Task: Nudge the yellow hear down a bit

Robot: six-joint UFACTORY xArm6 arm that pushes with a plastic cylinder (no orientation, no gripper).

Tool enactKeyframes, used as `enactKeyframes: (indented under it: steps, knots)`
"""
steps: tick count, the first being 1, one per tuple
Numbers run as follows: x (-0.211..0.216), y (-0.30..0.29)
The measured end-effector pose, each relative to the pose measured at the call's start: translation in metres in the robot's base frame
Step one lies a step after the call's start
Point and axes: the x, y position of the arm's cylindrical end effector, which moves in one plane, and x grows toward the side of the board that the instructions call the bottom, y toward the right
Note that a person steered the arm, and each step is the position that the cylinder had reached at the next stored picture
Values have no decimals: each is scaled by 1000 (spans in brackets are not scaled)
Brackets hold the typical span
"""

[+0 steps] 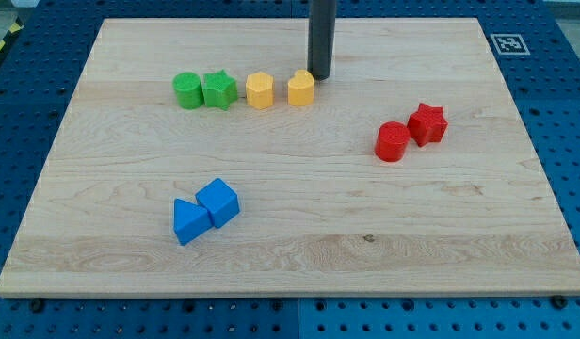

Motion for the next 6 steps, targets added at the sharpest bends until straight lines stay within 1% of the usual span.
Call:
enactKeyframes:
  steps: [2,3,5,6]
  knots:
    - [0,4]
    - [15,4]
    - [19,5]
    - [8,5]
